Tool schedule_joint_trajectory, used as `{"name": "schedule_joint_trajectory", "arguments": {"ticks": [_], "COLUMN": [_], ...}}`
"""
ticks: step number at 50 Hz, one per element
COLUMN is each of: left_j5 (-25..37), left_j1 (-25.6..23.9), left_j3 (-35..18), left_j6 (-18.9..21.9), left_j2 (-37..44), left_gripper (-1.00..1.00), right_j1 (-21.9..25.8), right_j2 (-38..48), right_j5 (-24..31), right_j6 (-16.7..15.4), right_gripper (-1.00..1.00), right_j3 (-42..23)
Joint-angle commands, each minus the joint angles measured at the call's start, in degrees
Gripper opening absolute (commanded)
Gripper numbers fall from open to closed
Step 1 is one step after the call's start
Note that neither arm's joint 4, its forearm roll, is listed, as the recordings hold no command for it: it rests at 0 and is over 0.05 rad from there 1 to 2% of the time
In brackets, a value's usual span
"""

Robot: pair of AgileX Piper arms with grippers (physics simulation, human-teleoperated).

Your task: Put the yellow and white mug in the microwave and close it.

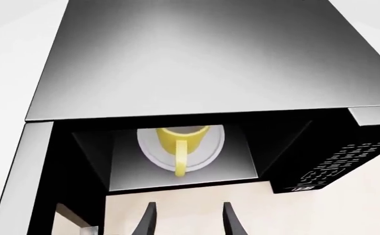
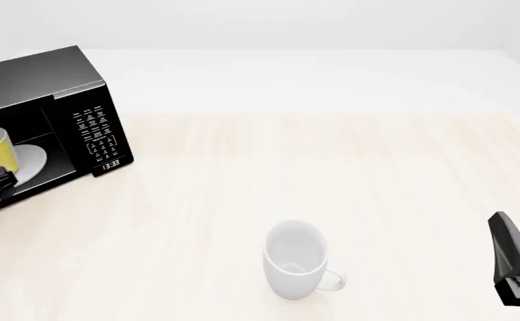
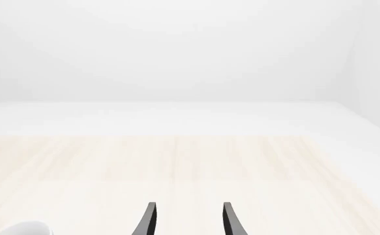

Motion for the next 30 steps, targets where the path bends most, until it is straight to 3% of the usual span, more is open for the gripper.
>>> {"name": "schedule_joint_trajectory", "arguments": {"ticks": [1,30], "left_j5": [1.45,7.88], "left_j1": [-0.03,-0.66], "left_j3": [1.26,2.29], "left_j6": [0.25,-0.84], "left_j2": [-3.13,-12.14], "left_gripper": [1.0,1.0], "right_j1": [0.0,0.01], "right_j2": [0.01,0.01], "right_j5": [0.0,0.0], "right_j6": [0.0,0.01], "right_gripper": [1.0,1.0], "right_j3": [0.0,0.0]}}
